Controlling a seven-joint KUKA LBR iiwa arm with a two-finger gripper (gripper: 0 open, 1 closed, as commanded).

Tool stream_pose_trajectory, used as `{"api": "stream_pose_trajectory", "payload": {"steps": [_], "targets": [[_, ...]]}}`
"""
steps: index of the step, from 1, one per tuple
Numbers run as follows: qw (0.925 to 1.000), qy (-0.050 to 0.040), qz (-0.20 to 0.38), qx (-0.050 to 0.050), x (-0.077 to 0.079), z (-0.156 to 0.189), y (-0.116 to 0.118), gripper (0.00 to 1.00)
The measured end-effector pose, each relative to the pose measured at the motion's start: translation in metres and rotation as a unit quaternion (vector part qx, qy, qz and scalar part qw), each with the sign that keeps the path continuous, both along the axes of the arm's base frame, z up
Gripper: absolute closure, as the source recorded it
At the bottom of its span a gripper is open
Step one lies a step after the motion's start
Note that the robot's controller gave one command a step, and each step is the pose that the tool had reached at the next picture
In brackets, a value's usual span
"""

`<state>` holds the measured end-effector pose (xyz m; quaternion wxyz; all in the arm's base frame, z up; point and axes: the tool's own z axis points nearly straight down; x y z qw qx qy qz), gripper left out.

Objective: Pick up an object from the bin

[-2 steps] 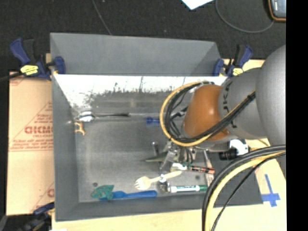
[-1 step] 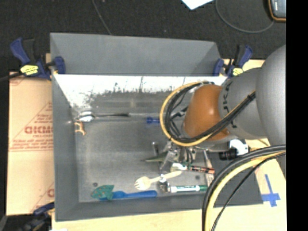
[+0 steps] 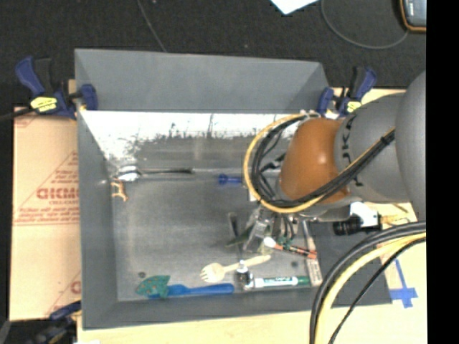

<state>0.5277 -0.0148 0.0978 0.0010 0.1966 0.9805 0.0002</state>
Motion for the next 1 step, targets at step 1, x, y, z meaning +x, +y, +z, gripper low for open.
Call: {"api": "stream_pose_trajectory", "payload": {"steps": [1], "targets": [[1.0000, -0.0052, 0.001, 0.000, 0.0031, 0.0429, -0.0006, 1.00]]}}
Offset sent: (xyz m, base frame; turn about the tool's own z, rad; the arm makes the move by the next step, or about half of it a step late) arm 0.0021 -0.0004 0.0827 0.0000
